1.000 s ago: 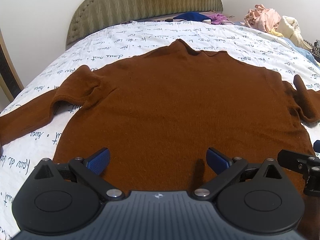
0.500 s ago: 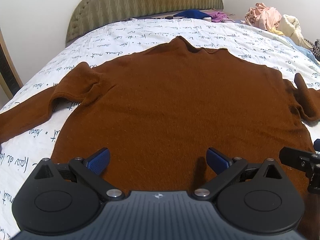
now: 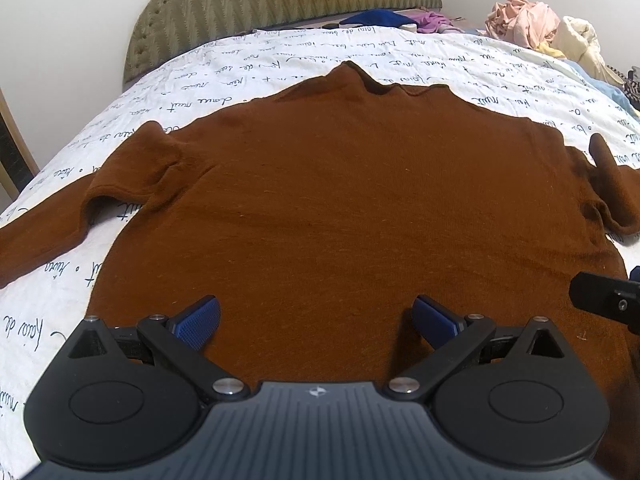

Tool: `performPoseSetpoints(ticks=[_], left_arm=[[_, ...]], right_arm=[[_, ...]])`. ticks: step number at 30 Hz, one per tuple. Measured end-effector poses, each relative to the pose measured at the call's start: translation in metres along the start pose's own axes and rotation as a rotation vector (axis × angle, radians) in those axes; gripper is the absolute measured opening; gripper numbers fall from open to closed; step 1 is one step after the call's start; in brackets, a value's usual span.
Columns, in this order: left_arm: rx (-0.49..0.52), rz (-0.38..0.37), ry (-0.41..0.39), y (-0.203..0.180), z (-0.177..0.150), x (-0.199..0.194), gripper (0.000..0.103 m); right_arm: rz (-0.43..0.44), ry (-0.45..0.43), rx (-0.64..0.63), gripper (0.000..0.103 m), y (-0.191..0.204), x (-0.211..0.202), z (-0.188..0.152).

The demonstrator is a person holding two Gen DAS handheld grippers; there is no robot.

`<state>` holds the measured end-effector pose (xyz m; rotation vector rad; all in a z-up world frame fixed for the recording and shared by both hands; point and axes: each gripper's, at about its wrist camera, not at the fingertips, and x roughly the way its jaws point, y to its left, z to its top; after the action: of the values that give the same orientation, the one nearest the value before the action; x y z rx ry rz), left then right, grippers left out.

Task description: Fold small clothes

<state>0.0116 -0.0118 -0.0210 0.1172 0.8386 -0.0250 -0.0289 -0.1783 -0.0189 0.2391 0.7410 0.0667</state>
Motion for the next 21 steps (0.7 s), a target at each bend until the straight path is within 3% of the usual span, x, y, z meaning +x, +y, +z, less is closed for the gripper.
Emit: performPoseSetpoints(ticks=[11, 17, 21], left_arm=[[0.012, 0.006, 0.010, -0.013, 0.006, 0.007, 0.103], [0.020, 0.006, 0.008, -0.021, 0.009, 0.010, 0.103], [0.009, 0.006, -0.007, -0.023, 0.011, 0.010, 0.103]], right_arm=[[0.068, -0.034, -0.017, 0.103, -0.016, 0.001, 0.002], [0.148, -0.041, 0.040, 0.103, -0.034, -0.001, 0.003], [0.114, -0.047, 0.042, 0.103, -0.045, -0.005, 0.007]])
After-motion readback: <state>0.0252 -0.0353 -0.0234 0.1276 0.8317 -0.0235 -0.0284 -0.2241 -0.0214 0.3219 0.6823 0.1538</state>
